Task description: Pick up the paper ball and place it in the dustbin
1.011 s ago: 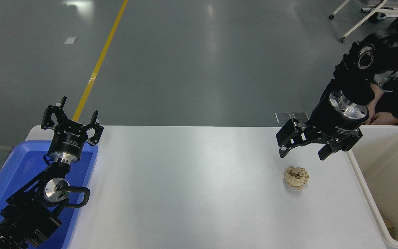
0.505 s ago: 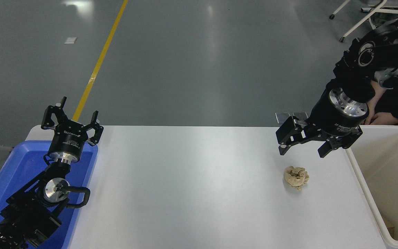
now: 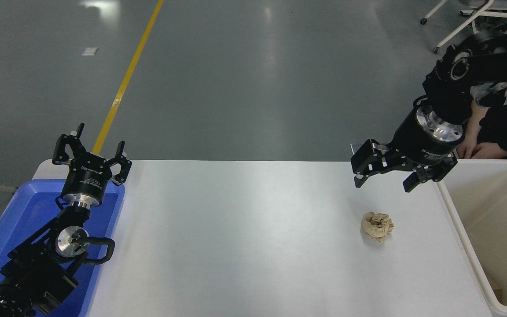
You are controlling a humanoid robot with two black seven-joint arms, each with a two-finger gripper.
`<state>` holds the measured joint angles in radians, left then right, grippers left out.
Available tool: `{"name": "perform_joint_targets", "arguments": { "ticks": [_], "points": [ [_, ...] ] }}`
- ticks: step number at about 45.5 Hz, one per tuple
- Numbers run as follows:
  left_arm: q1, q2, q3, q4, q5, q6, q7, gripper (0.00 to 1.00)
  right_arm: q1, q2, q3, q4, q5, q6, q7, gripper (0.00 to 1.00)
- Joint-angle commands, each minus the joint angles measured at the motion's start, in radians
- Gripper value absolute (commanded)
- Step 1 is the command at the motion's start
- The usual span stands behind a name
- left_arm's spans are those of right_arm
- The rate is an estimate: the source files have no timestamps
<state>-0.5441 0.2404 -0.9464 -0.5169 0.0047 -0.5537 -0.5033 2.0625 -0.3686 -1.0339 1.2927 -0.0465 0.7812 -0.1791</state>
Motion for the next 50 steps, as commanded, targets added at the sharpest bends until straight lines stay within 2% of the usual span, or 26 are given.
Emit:
{"name": "perform_joint_targets", "arguments": {
  "ticks": [1,19,28,39,50],
  "points": [
    [0.000,0.000,0.000,0.000,0.000,-0.002,0.002,0.98,-0.079,0.003,-0.011,-0.116,0.003,-0.008,0.001,1.00],
    [0.000,0.000,0.000,0.000,0.000,-0.002,0.002,0.98,-0.251,0.003,-0.018,-0.174,0.002,-0.029,0.001,1.00],
    [0.000,0.000,0.000,0.000,0.000,-0.002,0.002,0.98,-0.410,0.049,-0.020,-0.188,-0.016,-0.313,0.001,1.00],
    [0.001,-0.001,0.000,0.000,0.000,-0.002,0.002,0.98,-0.590,0.089,-0.014,-0.268,-0.013,-0.586,0.001,1.00],
    [0.001,0.000,0.000,0.000,0.000,-0.002,0.002,0.98,-0.676,0.120,0.005,-0.294,-0.006,-0.712,0.001,1.00]
  ]
}}
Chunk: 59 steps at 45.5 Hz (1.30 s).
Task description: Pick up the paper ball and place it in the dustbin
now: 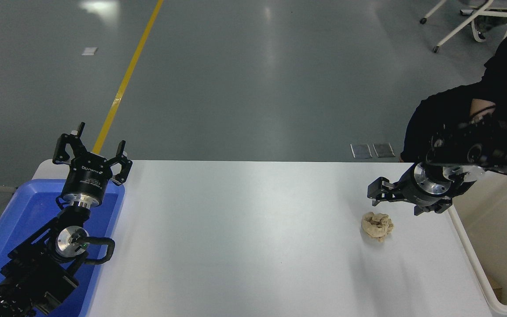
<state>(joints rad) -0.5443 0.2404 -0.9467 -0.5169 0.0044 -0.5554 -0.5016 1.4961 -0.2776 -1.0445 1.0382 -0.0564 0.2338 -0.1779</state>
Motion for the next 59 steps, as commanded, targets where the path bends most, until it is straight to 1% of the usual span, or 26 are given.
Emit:
{"name": "perform_joint_targets", "arguments": {
  "ticks": [1,8,30,40,45,46,47,48,50,51,53,54,55,57,58,59],
  "points": [
    [0.000,0.000,0.000,0.000,0.000,0.000,0.000,0.98,-0.115,0.029,0.017,-0.043,0.006,-0.177,0.000,1.00],
    [0.001,-0.001,0.000,0.000,0.000,0.002,0.000,0.98,-0.160,0.037,0.041,-0.075,0.012,-0.228,0.000,1.00],
    [0.000,-0.001,-0.001,0.000,0.000,0.000,0.000,0.98,-0.283,0.074,0.126,-0.175,0.012,-0.280,0.000,1.00],
    [0.000,0.000,0.000,0.000,0.000,0.000,0.000,0.98,-0.353,0.083,0.158,-0.218,0.012,-0.346,0.002,1.00],
    [0.000,-0.001,-0.001,0.000,0.000,0.000,0.000,0.98,-0.363,0.083,0.164,-0.218,0.010,-0.370,0.005,0.97],
    [0.000,0.000,0.000,0.000,0.000,0.000,0.000,0.98,-0.363,0.083,0.164,-0.216,0.010,-0.378,0.006,0.95],
    [0.000,0.000,-0.001,0.000,0.000,0.000,0.000,0.98,-0.363,0.083,0.164,-0.214,0.009,-0.386,0.008,0.91],
    [0.000,-0.001,0.000,0.000,0.000,0.000,0.000,0.98,-0.363,0.083,0.164,-0.213,0.004,-0.392,0.008,0.85],
    [0.000,-0.001,0.000,0.000,0.000,0.000,0.000,0.98,-0.361,0.084,0.162,-0.208,-0.005,-0.404,0.008,0.68],
    [0.000,0.000,0.000,0.000,0.000,0.000,0.000,0.98,-0.361,0.086,0.159,-0.207,-0.005,-0.407,0.008,0.58],
    [0.000,0.000,0.000,0.000,0.000,0.000,0.000,0.98,-0.356,0.090,0.152,-0.202,-0.005,-0.407,0.008,0.33],
    [0.001,0.000,0.000,-0.002,0.000,0.000,0.000,0.98,-0.355,0.090,0.150,-0.202,-0.005,-0.407,0.008,0.22],
    [0.000,0.000,0.000,0.000,0.000,0.000,0.000,0.98,-0.352,0.092,0.147,-0.202,-0.005,-0.407,0.008,0.14],
    [0.000,0.000,-0.001,0.000,0.000,0.000,0.000,0.98,-0.349,0.090,0.144,-0.202,-0.005,-0.407,0.008,0.02],
    [0.000,0.000,0.000,0.000,0.000,0.000,0.000,0.98,-0.347,0.090,0.144,-0.202,-0.005,-0.407,0.008,0.00],
    [0.000,0.000,0.000,0.000,0.000,0.000,0.000,0.98,-0.346,0.090,0.144,-0.202,-0.005,-0.406,0.008,0.00]
  ]
}}
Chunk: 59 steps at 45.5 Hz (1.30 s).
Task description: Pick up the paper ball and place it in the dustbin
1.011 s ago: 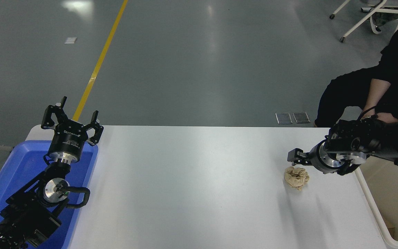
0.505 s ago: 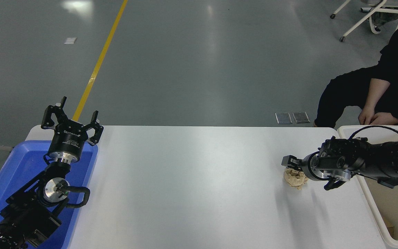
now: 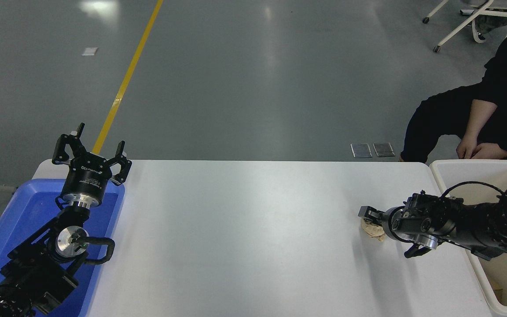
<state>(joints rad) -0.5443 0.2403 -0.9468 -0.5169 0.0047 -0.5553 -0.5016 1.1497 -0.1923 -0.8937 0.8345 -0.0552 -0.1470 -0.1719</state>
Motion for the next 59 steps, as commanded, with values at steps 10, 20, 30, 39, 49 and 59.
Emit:
{"name": "perform_joint_targets", "arguments": {
  "ticks": [10,20,30,39,49,59],
  "points": [
    [0.000,0.001,0.000,-0.002,0.000,0.000,0.000,0.98,0.062,-0.003,-0.070,0.023,-0.005,-0.022,0.002,0.00],
    [0.000,-0.001,0.000,0.000,0.000,0.000,0.000,0.98,0.246,-0.094,-0.139,0.191,-0.006,-0.013,0.002,0.00],
    [0.000,0.001,0.000,0.000,0.000,0.000,0.000,0.98,0.511,-0.213,-0.189,0.359,-0.015,0.116,0.003,0.00],
    [0.000,0.001,0.000,0.000,0.000,0.000,0.000,0.98,0.691,-0.288,-0.189,0.367,-0.028,0.369,0.003,0.00],
    [0.000,0.001,0.000,0.000,0.000,0.000,0.000,0.98,0.849,-0.357,-0.189,0.370,-0.026,0.555,0.003,0.00],
    [0.000,0.001,0.000,0.000,0.000,0.000,0.000,0.98,0.967,-0.424,-0.195,0.370,-0.048,0.658,0.000,0.00]
  ]
}}
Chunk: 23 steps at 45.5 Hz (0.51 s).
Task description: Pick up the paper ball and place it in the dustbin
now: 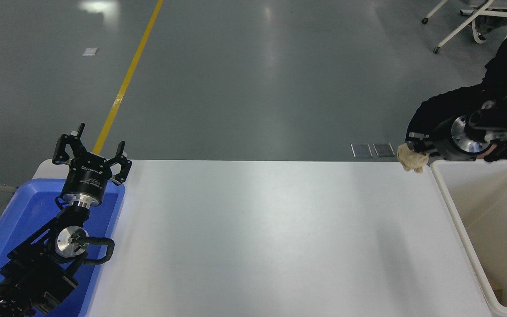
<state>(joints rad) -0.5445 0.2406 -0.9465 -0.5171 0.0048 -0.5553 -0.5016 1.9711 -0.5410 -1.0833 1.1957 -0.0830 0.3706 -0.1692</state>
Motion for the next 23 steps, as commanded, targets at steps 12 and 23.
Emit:
{"name": "perform_joint_targets", "arguments": {
  "ticks": [12,23],
  "points": [
    [0.001,0.000,0.000,0.000,0.000,0.000,0.000,0.98,0.212,-0.119,-0.006,0.009,-0.061,0.195,-0.004,0.00],
    [0.001,0.000,-0.002,0.000,0.000,0.000,0.000,0.98,0.181,-0.122,-0.007,-0.016,-0.122,0.173,-0.007,0.00]
  ]
}}
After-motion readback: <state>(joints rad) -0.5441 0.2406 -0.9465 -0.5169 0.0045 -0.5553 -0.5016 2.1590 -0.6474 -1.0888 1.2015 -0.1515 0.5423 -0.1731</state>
